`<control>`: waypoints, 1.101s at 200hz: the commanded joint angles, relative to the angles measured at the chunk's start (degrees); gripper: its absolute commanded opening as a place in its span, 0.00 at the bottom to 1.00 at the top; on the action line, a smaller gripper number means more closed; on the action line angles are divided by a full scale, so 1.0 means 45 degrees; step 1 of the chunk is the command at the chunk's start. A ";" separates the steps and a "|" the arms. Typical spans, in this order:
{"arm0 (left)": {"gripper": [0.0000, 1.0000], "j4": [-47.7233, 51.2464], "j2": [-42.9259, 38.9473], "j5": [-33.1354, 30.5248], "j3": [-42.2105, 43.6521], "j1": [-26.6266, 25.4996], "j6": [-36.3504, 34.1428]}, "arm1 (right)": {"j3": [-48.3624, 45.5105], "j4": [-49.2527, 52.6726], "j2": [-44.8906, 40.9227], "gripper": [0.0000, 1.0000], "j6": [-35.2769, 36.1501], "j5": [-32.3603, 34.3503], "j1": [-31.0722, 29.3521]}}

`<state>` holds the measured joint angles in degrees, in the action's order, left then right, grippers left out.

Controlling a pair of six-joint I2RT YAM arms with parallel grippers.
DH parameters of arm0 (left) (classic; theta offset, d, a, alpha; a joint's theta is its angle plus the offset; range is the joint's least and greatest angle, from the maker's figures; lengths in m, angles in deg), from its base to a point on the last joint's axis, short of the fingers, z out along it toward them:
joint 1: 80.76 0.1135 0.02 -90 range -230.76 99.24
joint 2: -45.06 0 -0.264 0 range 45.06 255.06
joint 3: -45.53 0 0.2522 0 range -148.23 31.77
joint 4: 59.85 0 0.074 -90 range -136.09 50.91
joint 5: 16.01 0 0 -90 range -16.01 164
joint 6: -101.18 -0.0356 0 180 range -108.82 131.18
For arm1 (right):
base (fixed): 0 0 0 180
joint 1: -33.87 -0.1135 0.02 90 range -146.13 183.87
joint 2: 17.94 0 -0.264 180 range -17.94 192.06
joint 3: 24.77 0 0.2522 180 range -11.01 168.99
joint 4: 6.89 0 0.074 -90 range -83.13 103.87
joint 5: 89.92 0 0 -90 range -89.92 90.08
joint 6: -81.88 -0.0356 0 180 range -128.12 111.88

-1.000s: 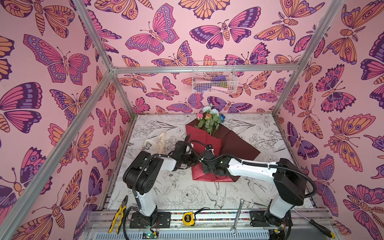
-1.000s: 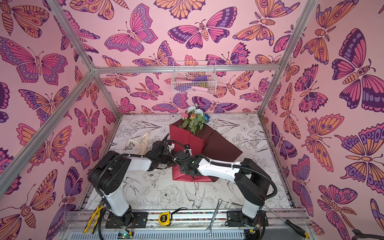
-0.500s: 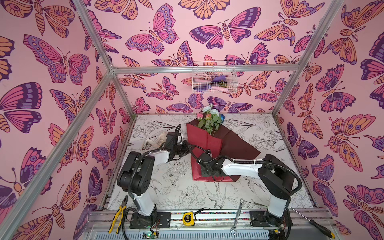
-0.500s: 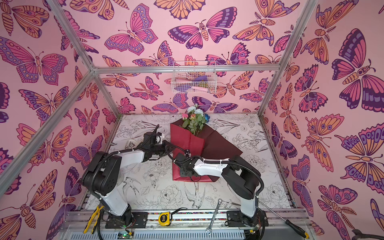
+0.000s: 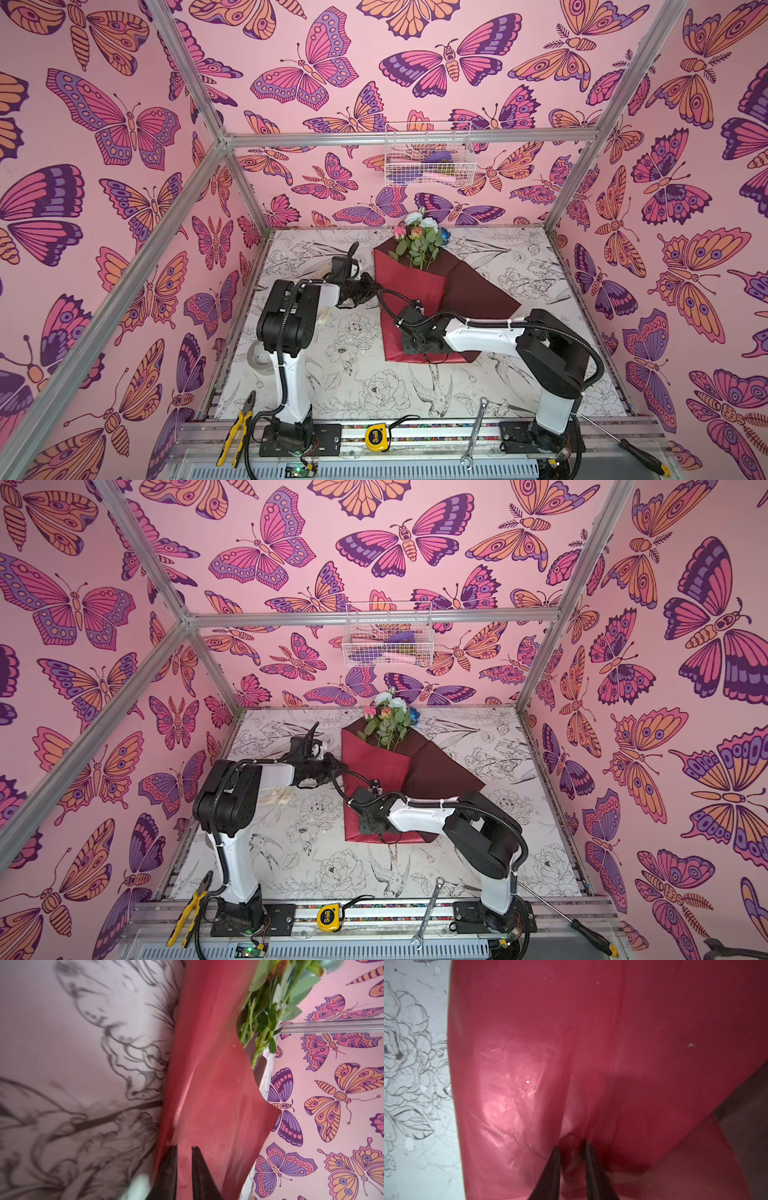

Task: Tie the bouquet of fake flowers
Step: 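Hold the wrapped paper cone upright with both grippers around the stems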

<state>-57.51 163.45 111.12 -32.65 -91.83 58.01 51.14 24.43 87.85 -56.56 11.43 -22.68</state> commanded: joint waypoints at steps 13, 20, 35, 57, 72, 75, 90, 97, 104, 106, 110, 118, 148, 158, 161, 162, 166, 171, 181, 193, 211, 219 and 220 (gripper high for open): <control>0.17 0.0428 0.0994 0.0808 -0.0718 0.0390 -0.0433 | -0.0534 0.0233 -0.0153 0.23 -0.0497 -0.0802 0.0049; 0.17 0.0564 0.1175 0.0974 -0.0936 0.0474 -0.0515 | -0.0610 0.0226 -0.0187 0.23 -0.0541 -0.0938 0.0048; 0.17 0.0761 0.1332 0.1238 -0.1130 0.0576 -0.0526 | -0.0710 0.0216 -0.0413 0.23 -0.0485 -0.1241 0.0051; 0.19 0.0768 0.0727 0.1334 -0.0761 0.0567 -0.0680 | -0.0614 0.0544 -0.0881 0.23 -0.0244 -0.1327 0.0051; 0.22 0.0736 0.0042 0.1435 -0.0452 0.0576 -0.0699 | -0.0478 0.0712 -0.1277 0.23 -0.0029 -0.1305 0.0048; 0.22 0.0721 -0.0122 0.1437 -0.0376 0.0574 -0.0699 | -0.0440 0.0751 -0.1357 0.23 0.0010 -0.1270 0.0051; 0.23 0.0699 -0.0974 0.1438 0.0008 0.0529 -0.0682 | -0.0225 0.0971 -0.1687 0.24 0.0167 -0.1045 0.0048; 0.24 0.0687 -0.1384 0.1421 0.0218 0.0495 -0.0663 | -0.0100 0.1062 -0.1822 0.25 0.0244 -0.0925 0.0049; 0.24 0.0690 -0.1750 0.1391 0.0460 0.0453 -0.0608 | 0.0002 0.1127 -0.1885 0.25 0.0323 -0.0817 0.0054; 0.24 0.0684 -0.1902 0.1382 0.0535 0.0430 -0.0589 | 0.0052 0.1163 -0.1893 0.25 0.0333 -0.0793 0.0059; 0.24 0.0686 -0.2143 0.1355 0.0702 0.0387 -0.0551 | 0.0129 0.1200 -0.1928 0.25 0.0386 -0.0749 0.0067; 0.24 0.0682 -0.2640 0.1261 0.1073 0.0277 -0.0506 | 0.0290 0.1242 -0.1931 0.25 0.0480 -0.0618 0.0068; 0.22 0.0685 -0.4092 0.0683 0.2636 -0.0399 -0.0167 | 0.0846 0.1249 -0.1702 0.26 0.0665 -0.0603 0.0222; 0.20 0.0632 -0.4297 0.0541 0.3078 -0.0662 -0.0040 | 0.0999 0.1168 -0.1528 0.25 0.0705 -0.0730 0.0296; 0.20 0.0605 -0.4328 0.0522 0.3190 -0.0740 -0.0004 | 0.1033 0.1143 -0.1464 0.25 0.0707 -0.0776 0.0311; 0.20 0.0575 -0.4352 0.0521 0.3216 -0.0771 0.0010 | 0.1052 0.1130 -0.1452 0.25 0.0707 -0.0800 0.0316; 0.20 0.0543 -0.4382 0.0502 0.3352 -0.0879 0.0049 | 0.1095 0.1076 -0.1341 0.25 0.0707 -0.0892 0.0336; 0.19 0.0500 -0.4378 0.0470 0.3465 -0.0977 0.0090 | 0.1145 0.1031 -0.1228 0.26 0.0707 -0.0999 0.0355; 0.19 0.0417 -0.4251 0.0368 0.3573 -0.1115 0.0101 | 0.1223 0.0808 -0.0961 0.25 0.0727 -0.1305 0.0361; 0.18 0.0309 -0.3905 0.0361 0.3504 -0.1126 0.0119 | 0.1288 0.0498 -0.0639 0.25 0.0717 -0.1751 0.0361; 0.16 0.0202 -0.3193 0.0494 0.2978 -0.1056 0.0087 | 0.1250 -0.0014 -0.0159 0.25 0.0565 -0.2273 0.0361; 0.15 0.0198 -0.2895 0.0520 0.2734 -0.1041 0.0083 | 0.1184 -0.0256 0.0024 0.24 0.0479 -0.2487 0.0361; 0.15 0.0196 -0.2873 0.0520 0.2715 -0.1038 0.0092 | 0.1184 -0.0256 0.0024 0.24 0.0479 -0.2487 0.0361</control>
<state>-55.28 147.01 114.16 -17.99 -97.12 58.23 55.97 25.90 85.10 -54.16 4.11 -21.22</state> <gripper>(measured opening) 0.161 0.246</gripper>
